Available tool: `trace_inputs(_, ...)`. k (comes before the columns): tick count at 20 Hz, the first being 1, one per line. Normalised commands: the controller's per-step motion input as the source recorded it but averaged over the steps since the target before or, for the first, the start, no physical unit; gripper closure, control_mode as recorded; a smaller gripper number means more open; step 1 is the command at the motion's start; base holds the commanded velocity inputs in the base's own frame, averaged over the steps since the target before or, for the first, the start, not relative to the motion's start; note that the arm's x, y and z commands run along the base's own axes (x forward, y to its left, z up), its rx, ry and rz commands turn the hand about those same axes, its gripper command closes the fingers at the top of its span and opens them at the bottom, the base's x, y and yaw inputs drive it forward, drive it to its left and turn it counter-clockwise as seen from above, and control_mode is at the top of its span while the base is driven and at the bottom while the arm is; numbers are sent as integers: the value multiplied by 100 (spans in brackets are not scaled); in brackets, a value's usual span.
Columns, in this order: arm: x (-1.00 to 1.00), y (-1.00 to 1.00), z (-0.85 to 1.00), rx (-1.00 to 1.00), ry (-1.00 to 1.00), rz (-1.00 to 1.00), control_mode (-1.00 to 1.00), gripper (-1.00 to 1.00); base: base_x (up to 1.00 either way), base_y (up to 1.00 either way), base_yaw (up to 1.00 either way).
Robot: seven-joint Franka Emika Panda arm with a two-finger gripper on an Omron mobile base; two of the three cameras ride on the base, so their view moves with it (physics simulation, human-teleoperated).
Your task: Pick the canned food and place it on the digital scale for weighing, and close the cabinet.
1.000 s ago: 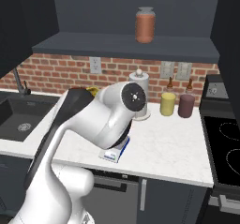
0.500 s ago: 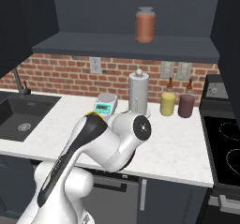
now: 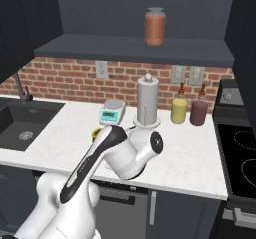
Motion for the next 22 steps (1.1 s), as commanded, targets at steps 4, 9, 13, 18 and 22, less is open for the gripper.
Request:
trace_inputs(4,69,-18,-44,0,11,10,-100,100,0,0,0)
trace_inputs(9,45,-27,-13,0,12,1,-100,100,0,0,0)
trace_inputs(13,58,-10,-30,0,6,0,-100,100,0,0,0)
trace_inputs(18,36,0,-27,-3,0,0,-100,100,0,0,0)
trace_inputs(22,24,0,-37,-8,0,0,-100,100,0,0,0)
